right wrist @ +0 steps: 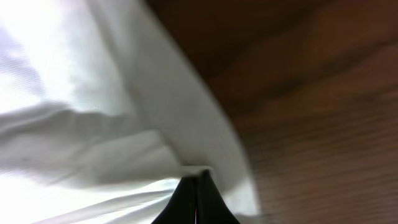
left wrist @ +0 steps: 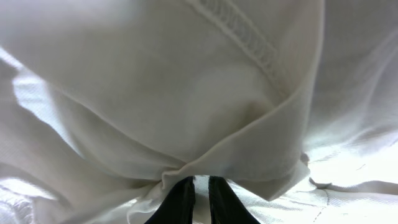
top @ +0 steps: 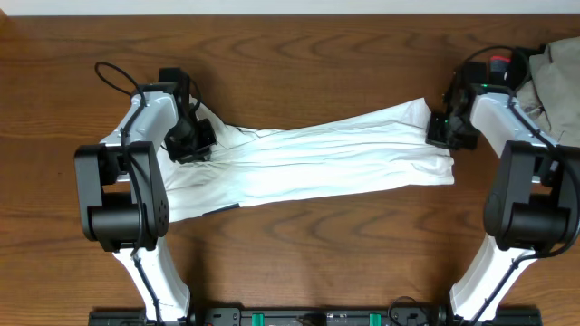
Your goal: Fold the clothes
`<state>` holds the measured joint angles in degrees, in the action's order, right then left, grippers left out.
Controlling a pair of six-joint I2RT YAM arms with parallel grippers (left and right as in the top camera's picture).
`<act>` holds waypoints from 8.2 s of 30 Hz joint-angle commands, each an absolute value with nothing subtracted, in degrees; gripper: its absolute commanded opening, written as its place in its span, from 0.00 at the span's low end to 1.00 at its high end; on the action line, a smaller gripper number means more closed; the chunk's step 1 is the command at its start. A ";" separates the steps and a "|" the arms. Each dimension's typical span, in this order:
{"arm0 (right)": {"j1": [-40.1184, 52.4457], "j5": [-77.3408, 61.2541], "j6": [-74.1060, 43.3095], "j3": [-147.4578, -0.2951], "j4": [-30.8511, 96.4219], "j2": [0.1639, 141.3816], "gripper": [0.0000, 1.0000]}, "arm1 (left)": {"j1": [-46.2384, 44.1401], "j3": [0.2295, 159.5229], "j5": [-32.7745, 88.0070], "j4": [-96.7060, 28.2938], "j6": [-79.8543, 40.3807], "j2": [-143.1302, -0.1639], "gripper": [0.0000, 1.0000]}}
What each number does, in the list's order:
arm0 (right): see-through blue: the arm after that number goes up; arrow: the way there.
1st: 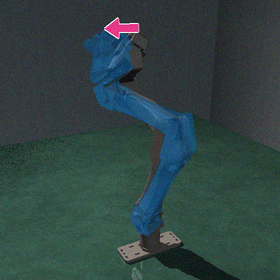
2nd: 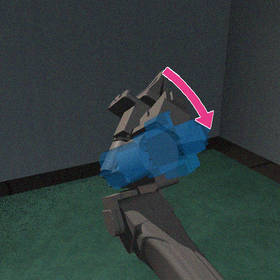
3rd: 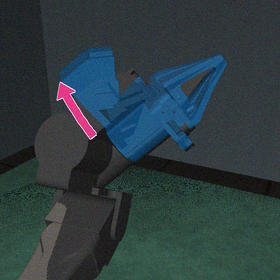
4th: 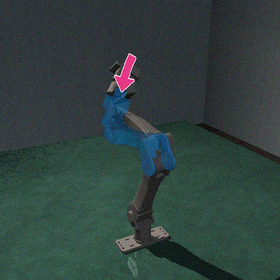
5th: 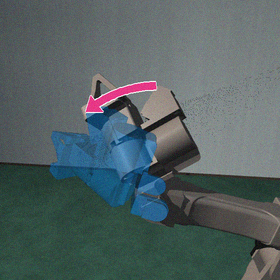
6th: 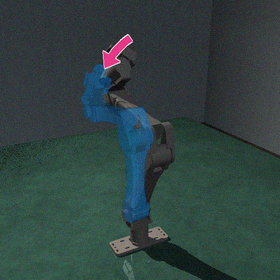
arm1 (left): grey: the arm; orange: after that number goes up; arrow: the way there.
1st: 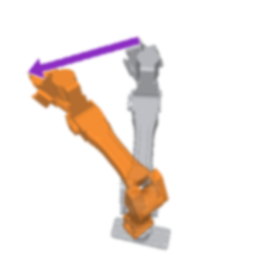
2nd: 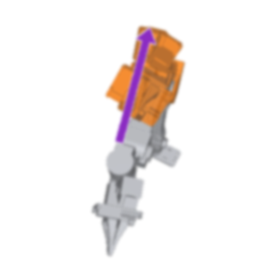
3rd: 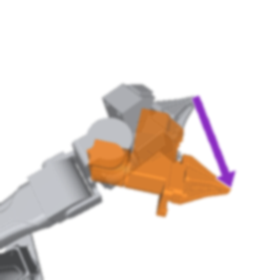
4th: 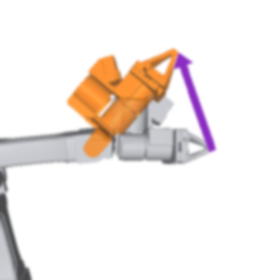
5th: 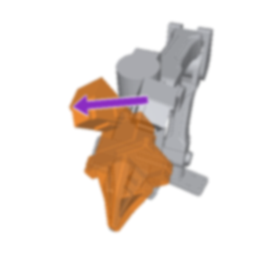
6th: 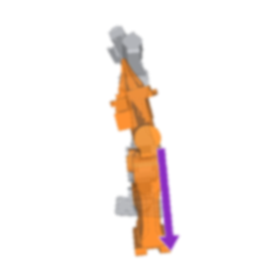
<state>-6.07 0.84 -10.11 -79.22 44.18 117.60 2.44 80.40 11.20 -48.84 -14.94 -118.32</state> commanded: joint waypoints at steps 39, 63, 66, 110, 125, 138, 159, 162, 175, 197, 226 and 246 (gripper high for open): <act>-19.16 -36.62 17.63 -85.69 63.11 108.88 0.99 | -0.05 81.10 28.71 -56.95 -9.87 -91.42 0.98; -19.86 -20.80 5.80 -73.54 49.32 108.88 0.99 | -0.08 81.06 25.89 -61.67 -9.87 -91.42 0.98; -19.86 -21.98 5.80 -70.85 46.94 108.88 0.99 | -0.08 81.06 25.89 -62.15 -9.85 -91.42 0.98; -10.68 -31.11 5.78 -62.00 37.89 108.88 0.99 | -0.08 81.06 25.91 -65.34 -9.87 -91.42 0.98; -8.27 -30.87 5.63 -60.51 37.95 108.88 0.85 | -0.08 81.06 25.91 -65.56 -9.87 -91.42 0.98; -7.53 -26.96 1.72 -59.48 36.99 108.88 0.25 | -0.08 81.06 25.89 -65.54 -9.87 -91.42 0.98; -19.53 -13.58 -2.44 -64.40 37.26 108.86 0.01 | -0.08 81.06 25.89 -66.41 -9.85 -91.42 0.98; -21.54 -10.79 -2.26 -66.59 41.19 108.86 0.01 | -0.08 81.06 25.89 -66.41 -9.85 -91.42 0.98; -21.17 -4.08 -5.48 -79.37 57.25 108.57 0.01 | -0.08 81.06 25.87 -66.65 -7.27 -91.42 0.98; 2.72 13.50 -16.03 -81.25 60.97 107.00 0.01 | -0.08 81.06 25.87 -66.61 -7.29 -91.42 0.98; 25.12 8.69 -17.10 -80.18 58.08 107.04 0.75 | -0.08 81.06 25.89 -66.83 -7.29 -91.42 0.98; 0.34 -4.47 -11.55 -89.43 61.10 105.23 0.94 | -0.08 81.06 25.89 -66.57 -7.27 -91.42 0.98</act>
<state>4.62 3.64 -15.07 -88.60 60.95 106.94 -0.12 80.49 26.59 -66.41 -8.51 -91.92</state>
